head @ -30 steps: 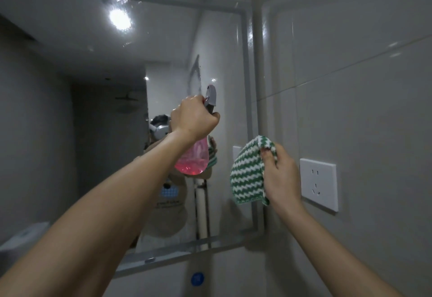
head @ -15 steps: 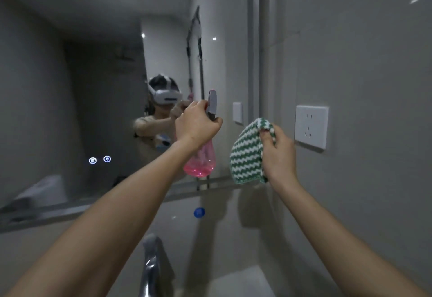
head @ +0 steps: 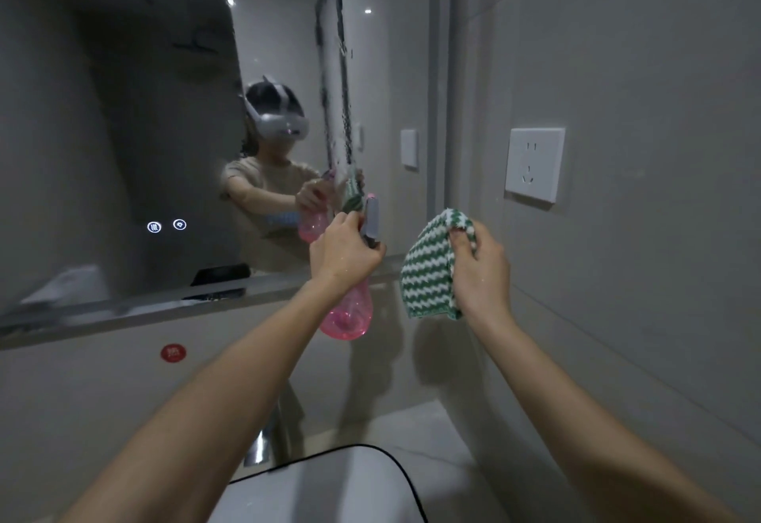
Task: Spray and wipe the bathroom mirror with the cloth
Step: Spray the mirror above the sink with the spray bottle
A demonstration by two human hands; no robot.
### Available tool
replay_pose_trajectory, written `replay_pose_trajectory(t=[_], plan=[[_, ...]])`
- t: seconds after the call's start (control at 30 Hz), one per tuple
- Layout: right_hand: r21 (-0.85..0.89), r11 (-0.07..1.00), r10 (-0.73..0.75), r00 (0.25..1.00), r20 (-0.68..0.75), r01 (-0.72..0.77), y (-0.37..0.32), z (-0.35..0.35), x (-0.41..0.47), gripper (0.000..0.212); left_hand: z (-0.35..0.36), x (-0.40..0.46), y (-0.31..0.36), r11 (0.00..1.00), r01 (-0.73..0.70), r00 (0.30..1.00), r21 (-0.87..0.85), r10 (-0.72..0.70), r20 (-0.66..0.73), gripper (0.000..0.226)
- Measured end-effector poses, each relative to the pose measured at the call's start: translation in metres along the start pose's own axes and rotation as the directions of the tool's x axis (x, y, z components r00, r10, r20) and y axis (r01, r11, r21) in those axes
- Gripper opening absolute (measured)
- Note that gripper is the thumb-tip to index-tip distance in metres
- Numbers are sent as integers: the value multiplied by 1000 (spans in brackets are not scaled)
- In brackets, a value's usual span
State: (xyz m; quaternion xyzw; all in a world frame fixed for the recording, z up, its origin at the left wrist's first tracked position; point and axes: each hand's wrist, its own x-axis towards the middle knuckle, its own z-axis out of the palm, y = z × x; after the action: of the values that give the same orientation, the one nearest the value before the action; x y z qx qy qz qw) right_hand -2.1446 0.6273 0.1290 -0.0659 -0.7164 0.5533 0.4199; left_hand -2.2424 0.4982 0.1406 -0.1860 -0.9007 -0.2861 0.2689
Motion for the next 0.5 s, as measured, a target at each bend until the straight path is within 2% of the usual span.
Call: replay_pose_trajectory(t=[0.33, 0.5], plan=[[-23, 997, 71, 997, -17, -71, 24, 8, -18, 20, 23, -29, -16, 999, 27, 998, -25, -26, 63, 20], [-55, 993, 104, 994, -31, -106, 46, 12, -33, 21, 42, -50, -29, 998, 67, 992, 21, -69, 101, 19]])
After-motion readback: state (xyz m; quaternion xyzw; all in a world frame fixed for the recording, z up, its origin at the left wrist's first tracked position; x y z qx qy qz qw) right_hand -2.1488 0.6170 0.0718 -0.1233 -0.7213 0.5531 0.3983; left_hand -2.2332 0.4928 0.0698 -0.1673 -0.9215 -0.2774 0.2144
